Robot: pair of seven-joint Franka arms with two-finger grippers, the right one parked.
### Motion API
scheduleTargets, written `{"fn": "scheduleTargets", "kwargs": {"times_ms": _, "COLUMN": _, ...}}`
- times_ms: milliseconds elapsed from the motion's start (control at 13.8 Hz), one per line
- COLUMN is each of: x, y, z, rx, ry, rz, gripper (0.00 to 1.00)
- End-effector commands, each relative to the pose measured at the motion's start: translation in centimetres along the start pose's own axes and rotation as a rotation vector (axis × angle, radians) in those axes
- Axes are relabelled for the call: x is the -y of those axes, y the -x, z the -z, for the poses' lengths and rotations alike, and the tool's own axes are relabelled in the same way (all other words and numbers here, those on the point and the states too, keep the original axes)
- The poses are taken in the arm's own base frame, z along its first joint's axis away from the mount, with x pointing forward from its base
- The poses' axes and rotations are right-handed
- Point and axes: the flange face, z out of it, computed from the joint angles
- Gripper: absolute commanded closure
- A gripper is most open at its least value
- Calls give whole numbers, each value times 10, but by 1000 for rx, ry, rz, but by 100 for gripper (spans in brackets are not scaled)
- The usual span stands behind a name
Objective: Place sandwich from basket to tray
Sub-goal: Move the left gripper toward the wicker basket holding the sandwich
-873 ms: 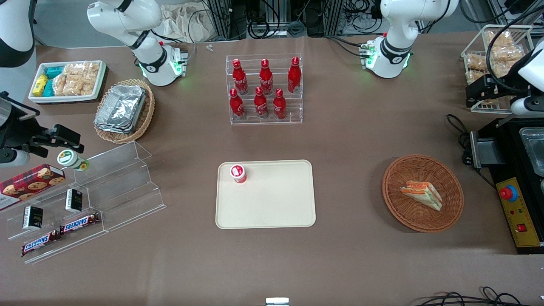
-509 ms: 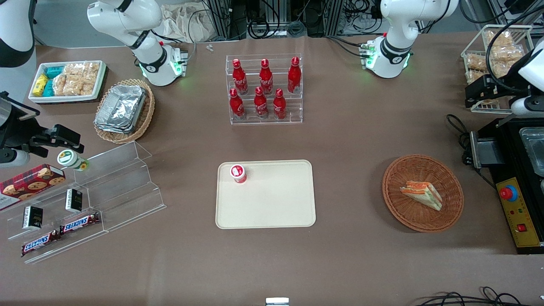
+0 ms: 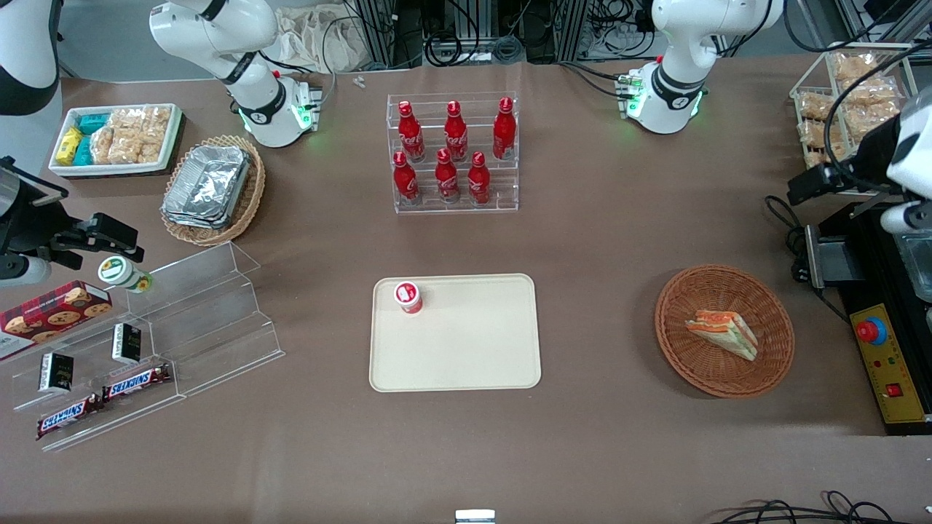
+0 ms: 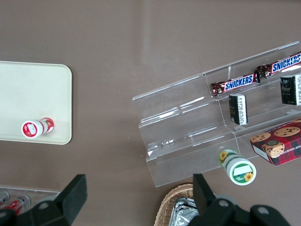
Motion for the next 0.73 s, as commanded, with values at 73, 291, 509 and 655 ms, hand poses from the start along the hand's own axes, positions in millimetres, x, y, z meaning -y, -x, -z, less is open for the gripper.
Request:
{"fn": "scheduleTargets", "kwargs": {"times_ms": 73, "x": 1, "y": -31, "z": -53, "rx": -15, "ry": 5, "rz": 297, "gripper": 0}}
{"fn": "scheduleTargets", "kwargs": {"times_ms": 291, "x": 5, "y": -50, "z": -98, "rx": -27, "ry": 12, "rz": 530, "gripper": 0}}
{"fn": "scheduleTargets", "kwargs": {"times_ms": 509, "x": 13, "y": -64, "z": -157, "rx": -1, "ry": 0, "rz": 589, "gripper": 0}}
{"fn": "scheduleTargets", "kwargs": {"times_ms": 655, "x": 26, "y": -72, "z": -203, "rx": 17, "ry": -8, "rz": 659, "gripper": 0}}
